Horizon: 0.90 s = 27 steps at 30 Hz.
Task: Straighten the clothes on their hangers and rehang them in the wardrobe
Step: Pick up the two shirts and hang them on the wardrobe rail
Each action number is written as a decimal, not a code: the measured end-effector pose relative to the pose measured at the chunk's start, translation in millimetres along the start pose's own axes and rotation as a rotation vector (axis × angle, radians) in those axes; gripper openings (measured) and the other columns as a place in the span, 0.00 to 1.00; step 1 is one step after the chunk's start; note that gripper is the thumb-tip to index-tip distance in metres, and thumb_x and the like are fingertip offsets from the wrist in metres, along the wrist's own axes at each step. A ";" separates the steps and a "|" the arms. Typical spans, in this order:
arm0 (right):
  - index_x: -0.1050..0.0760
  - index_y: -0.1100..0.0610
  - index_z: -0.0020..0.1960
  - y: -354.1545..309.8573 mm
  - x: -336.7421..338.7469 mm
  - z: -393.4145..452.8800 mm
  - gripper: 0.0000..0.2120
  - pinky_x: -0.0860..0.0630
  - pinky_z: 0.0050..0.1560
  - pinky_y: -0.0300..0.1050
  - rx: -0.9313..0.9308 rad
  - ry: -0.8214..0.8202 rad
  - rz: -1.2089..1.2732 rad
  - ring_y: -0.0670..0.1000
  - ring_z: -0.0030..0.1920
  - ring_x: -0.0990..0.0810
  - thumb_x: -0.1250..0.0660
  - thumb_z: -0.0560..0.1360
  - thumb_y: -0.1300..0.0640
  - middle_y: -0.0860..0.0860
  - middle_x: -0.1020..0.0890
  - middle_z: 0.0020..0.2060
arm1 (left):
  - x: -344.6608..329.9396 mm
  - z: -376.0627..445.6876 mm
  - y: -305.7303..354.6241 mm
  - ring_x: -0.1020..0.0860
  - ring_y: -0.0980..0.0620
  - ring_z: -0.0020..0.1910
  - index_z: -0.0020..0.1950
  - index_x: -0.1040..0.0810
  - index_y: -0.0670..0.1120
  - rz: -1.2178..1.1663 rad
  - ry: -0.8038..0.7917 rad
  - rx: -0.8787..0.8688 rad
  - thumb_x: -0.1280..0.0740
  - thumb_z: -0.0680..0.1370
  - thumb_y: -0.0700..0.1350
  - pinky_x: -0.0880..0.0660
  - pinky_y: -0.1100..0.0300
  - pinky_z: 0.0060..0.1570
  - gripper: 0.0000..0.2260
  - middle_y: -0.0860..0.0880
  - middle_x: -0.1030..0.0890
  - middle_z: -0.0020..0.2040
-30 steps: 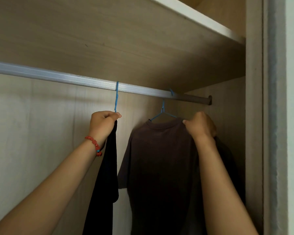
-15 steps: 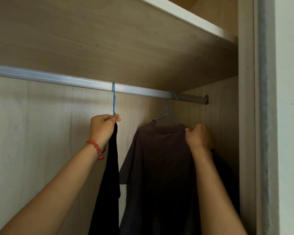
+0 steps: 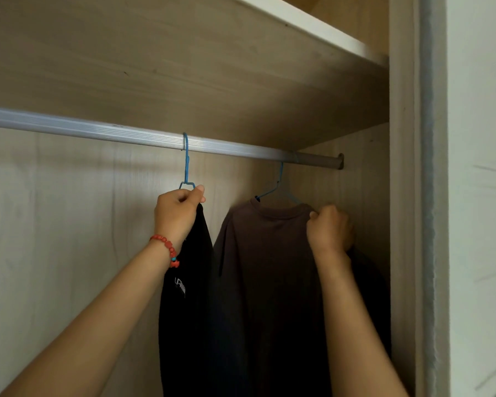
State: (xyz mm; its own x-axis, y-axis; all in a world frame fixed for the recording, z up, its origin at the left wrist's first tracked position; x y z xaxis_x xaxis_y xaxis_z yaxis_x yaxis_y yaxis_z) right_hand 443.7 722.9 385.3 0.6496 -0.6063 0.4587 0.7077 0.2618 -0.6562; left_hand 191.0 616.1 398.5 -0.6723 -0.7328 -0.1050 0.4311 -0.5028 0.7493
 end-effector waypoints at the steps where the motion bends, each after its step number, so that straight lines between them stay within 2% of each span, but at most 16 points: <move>1: 0.26 0.61 0.59 -0.7 2.4 -4.3 0.13 0.29 0.48 0.48 0.029 0.021 -0.008 0.59 0.57 0.24 0.42 0.80 0.57 0.59 0.22 0.56 | 0.8 -1.4 -0.3 0.30 0.56 0.33 0.33 0.23 0.49 0.004 -0.006 -0.005 0.35 0.76 0.50 0.30 0.58 0.43 0.12 0.52 0.26 0.31; 4: 0.27 0.59 0.63 -3.2 8.8 -18.8 0.14 0.32 0.61 0.52 0.152 0.089 -0.002 0.59 0.63 0.29 0.41 0.79 0.58 0.59 0.25 0.60 | 3.4 -5.6 -0.1 0.31 0.54 0.30 0.33 0.23 0.48 0.007 -0.022 -0.034 0.35 0.75 0.50 0.31 0.58 0.40 0.12 0.51 0.28 0.28; 6: 0.27 0.57 0.64 -3.6 10.4 -30.8 0.15 0.33 0.65 0.53 0.211 0.110 0.037 0.58 0.64 0.29 0.40 0.78 0.57 0.58 0.25 0.61 | 7.3 -9.1 -0.6 0.29 0.54 0.31 0.34 0.24 0.48 0.002 -0.012 -0.059 0.34 0.75 0.50 0.30 0.57 0.41 0.11 0.52 0.28 0.29; 9: 0.27 0.56 0.64 0.7 7.5 -53.2 0.16 0.29 0.62 0.49 0.233 0.053 0.226 0.55 0.62 0.26 0.38 0.77 0.55 0.55 0.24 0.61 | 16.1 -20.3 -6.2 0.26 0.52 0.36 0.35 0.25 0.53 0.005 0.012 -0.106 0.34 0.75 0.50 0.28 0.56 0.43 0.08 0.53 0.25 0.32; 15: 0.23 0.55 0.61 39.4 -31.0 -114.8 0.14 0.30 0.58 0.38 0.110 -0.226 0.439 0.49 0.60 0.23 0.36 0.76 0.54 0.51 0.19 0.57 | 38.1 -66.1 -53.9 0.24 0.54 0.36 0.37 0.25 0.58 0.058 -0.070 -0.118 0.34 0.75 0.46 0.27 0.55 0.41 0.09 0.54 0.22 0.36; 19: 0.22 0.56 0.60 94.0 -73.2 -176.6 0.13 0.30 0.52 0.35 -0.058 -0.412 0.480 0.45 0.54 0.22 0.35 0.76 0.55 0.50 0.18 0.53 | 56.1 -114.9 -126.7 0.23 0.54 0.37 0.38 0.24 0.56 0.091 -0.167 0.055 0.36 0.76 0.45 0.27 0.56 0.42 0.09 0.52 0.21 0.37; 22: 0.22 0.58 0.57 146.0 -104.3 -231.7 0.11 0.25 0.50 0.41 -0.206 -0.569 0.499 0.50 0.53 0.20 0.35 0.76 0.58 0.52 0.17 0.51 | 75.1 -164.6 -191.3 0.24 0.54 0.36 0.39 0.24 0.54 0.114 -0.231 0.255 0.38 0.78 0.44 0.28 0.58 0.42 0.09 0.52 0.22 0.37; 25: 0.22 0.59 0.56 200.9 -118.7 -283.0 0.10 0.25 0.46 0.42 -0.341 -0.603 0.445 0.52 0.50 0.20 0.38 0.77 0.61 0.52 0.18 0.48 | 97.7 -227.8 -250.6 0.25 0.53 0.36 0.39 0.24 0.51 0.144 -0.293 0.462 0.40 0.79 0.42 0.29 0.60 0.39 0.11 0.50 0.22 0.37; 27: 0.20 0.57 0.54 237.0 -125.3 -313.4 0.10 0.24 0.52 0.46 -0.446 -0.612 0.394 0.53 0.51 0.21 0.39 0.77 0.63 0.52 0.19 0.48 | 112.6 -273.5 -284.3 0.25 0.52 0.36 0.38 0.24 0.51 0.206 -0.326 0.578 0.40 0.79 0.42 0.29 0.60 0.38 0.11 0.50 0.22 0.37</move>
State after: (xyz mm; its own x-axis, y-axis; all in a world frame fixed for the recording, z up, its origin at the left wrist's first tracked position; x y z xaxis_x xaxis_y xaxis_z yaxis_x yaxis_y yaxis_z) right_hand 442.9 625.6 -15.4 0.9519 0.0130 0.3061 0.3063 -0.0300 -0.9515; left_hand 157.4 551.2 -5.3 -0.7967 -0.5665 0.2107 0.2405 0.0227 0.9704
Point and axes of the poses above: each hand's wrist, its own z-axis towards the middle knuckle, its own x-axis out of the back of the hand, y = z × x, the point moved 6 cm from there along z, towards the middle knuckle
